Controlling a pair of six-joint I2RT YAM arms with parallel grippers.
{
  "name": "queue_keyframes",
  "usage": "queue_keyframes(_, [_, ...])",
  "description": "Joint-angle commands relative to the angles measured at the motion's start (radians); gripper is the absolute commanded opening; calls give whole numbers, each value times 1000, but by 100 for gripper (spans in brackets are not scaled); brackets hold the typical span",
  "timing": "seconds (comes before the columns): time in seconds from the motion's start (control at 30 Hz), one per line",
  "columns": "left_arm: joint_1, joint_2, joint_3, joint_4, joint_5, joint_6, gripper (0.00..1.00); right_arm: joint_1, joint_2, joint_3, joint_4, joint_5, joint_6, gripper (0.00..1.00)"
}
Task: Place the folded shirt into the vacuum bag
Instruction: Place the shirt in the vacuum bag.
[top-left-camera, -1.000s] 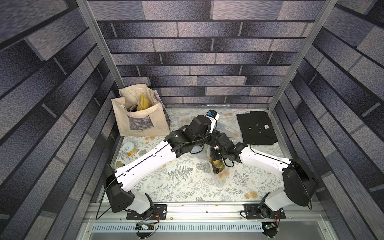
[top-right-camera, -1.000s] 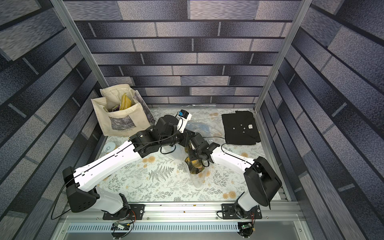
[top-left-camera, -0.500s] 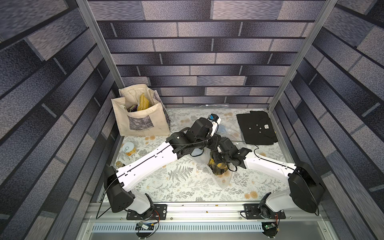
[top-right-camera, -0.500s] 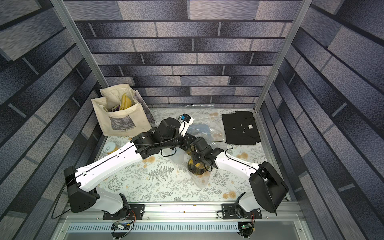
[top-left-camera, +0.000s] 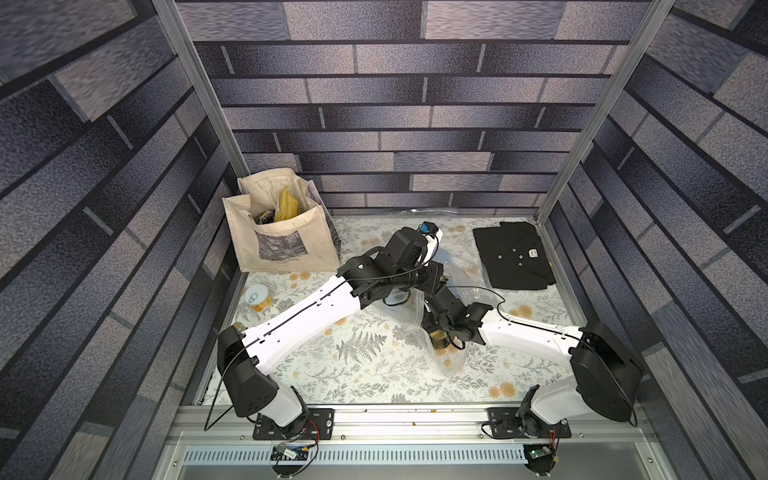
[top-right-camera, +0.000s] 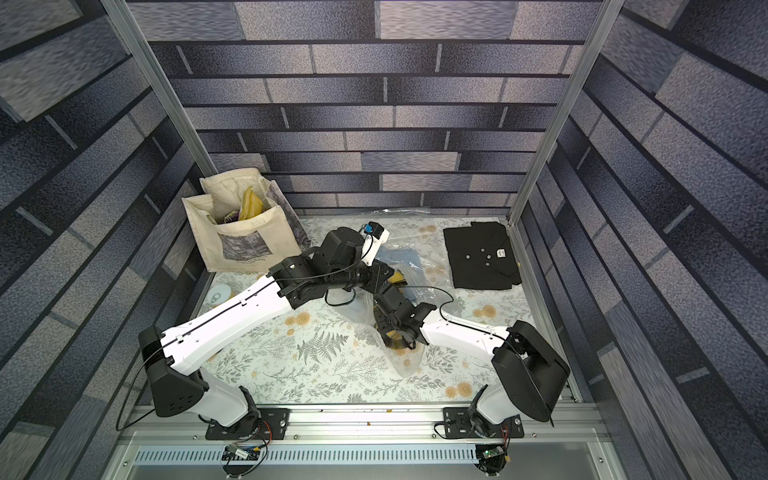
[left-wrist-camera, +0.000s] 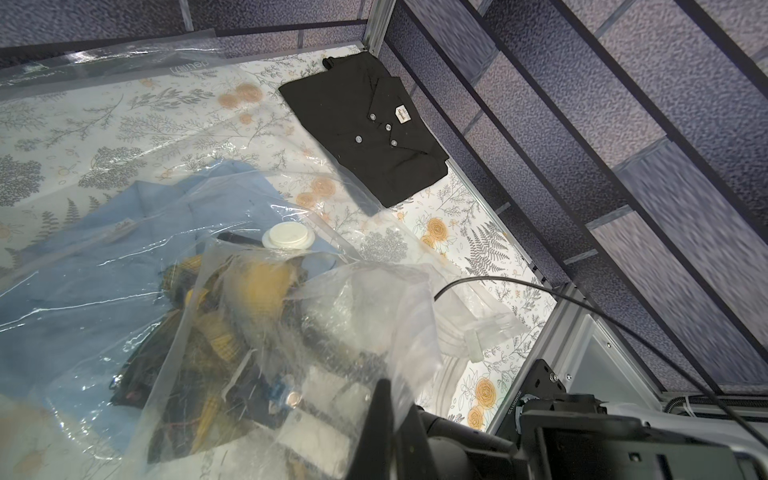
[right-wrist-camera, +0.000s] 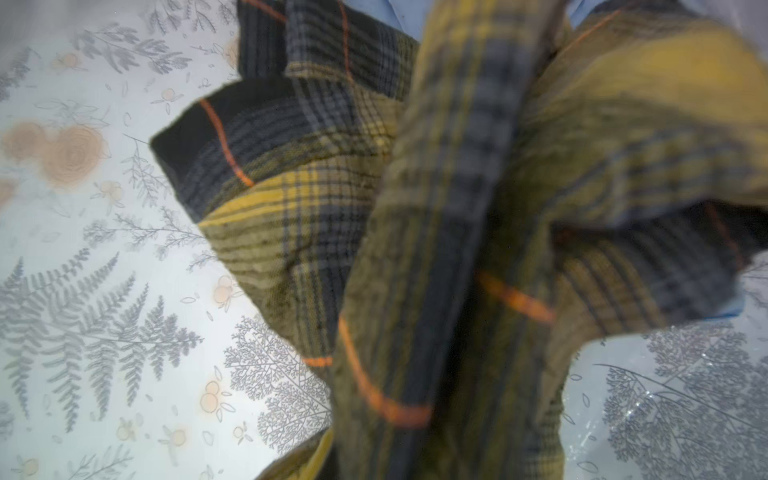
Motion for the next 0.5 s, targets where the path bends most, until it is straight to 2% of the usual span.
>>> queue_keyframes(0.0, [-17, -54, -22, -4, 35, -18, 3, -23, -65, 89, 55, -8, -59, 0])
queue_keyframes(0.2, [-42, -57, -20, 6, 42, -20, 3, -62, -23, 145, 96, -32, -39, 0])
queue_keyframes(0.4, [-42, -69, -30, 6, 45, -23, 4, -81, 68, 69, 281, -7, 25, 0])
queue_keyframes(0.47, [-39, -69, -35, 4, 45, -22, 4, -91, 104, 68, 302, -30, 47, 3])
